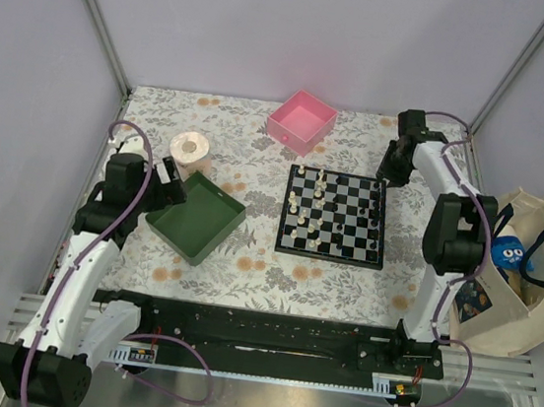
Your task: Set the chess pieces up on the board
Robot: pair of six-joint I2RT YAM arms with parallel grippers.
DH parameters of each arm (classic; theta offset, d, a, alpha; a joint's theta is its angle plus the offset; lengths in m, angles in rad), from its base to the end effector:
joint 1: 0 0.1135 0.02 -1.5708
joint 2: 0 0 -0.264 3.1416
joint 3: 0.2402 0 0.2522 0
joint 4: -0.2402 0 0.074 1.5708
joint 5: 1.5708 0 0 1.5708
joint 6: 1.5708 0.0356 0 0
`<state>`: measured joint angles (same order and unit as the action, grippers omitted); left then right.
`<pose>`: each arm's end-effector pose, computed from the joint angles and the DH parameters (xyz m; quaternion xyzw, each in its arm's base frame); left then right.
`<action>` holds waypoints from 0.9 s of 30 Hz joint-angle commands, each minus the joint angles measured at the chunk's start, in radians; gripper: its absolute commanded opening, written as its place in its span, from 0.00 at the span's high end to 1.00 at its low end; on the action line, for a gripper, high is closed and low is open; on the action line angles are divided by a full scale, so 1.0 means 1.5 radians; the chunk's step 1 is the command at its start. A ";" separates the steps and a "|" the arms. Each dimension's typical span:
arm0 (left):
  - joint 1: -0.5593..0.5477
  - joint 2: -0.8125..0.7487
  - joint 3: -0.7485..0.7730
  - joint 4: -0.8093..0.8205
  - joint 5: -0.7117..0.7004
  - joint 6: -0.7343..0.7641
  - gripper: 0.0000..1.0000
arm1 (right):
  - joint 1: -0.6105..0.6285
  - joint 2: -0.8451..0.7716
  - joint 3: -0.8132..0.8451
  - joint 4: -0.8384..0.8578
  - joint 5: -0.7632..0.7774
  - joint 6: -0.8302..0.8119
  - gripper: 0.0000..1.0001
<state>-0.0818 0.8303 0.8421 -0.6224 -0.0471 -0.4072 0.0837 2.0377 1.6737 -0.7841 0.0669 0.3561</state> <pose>0.1754 -0.0127 0.3084 -0.1544 0.8732 -0.0915 0.4531 0.4327 0.0339 0.2182 0.1396 0.9672 0.0138 0.2117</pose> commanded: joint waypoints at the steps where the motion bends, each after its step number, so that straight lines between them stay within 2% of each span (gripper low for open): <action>1: 0.004 0.039 0.065 0.036 0.018 0.022 0.01 | -0.005 -0.147 -0.022 -0.014 -0.014 0.006 0.58; 3: 0.003 0.058 0.083 0.052 0.010 0.031 0.01 | 0.000 -0.180 -0.059 -0.003 -0.064 0.012 0.57; 7: 0.003 0.098 0.102 0.094 0.003 0.029 0.01 | 0.031 -0.206 -0.093 -0.025 -0.076 -0.003 0.54; 13: 0.003 0.098 0.071 0.171 -0.003 0.019 0.01 | 0.100 -0.232 -0.153 -0.034 -0.088 0.003 0.53; 19: 0.003 0.093 0.053 0.179 -0.009 0.029 0.01 | 0.154 -0.214 -0.189 -0.023 -0.085 0.018 0.52; 27: 0.003 0.096 0.056 0.173 -0.039 0.040 0.01 | 0.175 -0.174 -0.194 -0.014 -0.091 0.025 0.53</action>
<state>-0.0811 0.9882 0.9222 -0.4164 -0.0700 -0.3653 0.3332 1.7401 1.3777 -0.8169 -0.0673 0.3832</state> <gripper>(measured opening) 0.988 0.469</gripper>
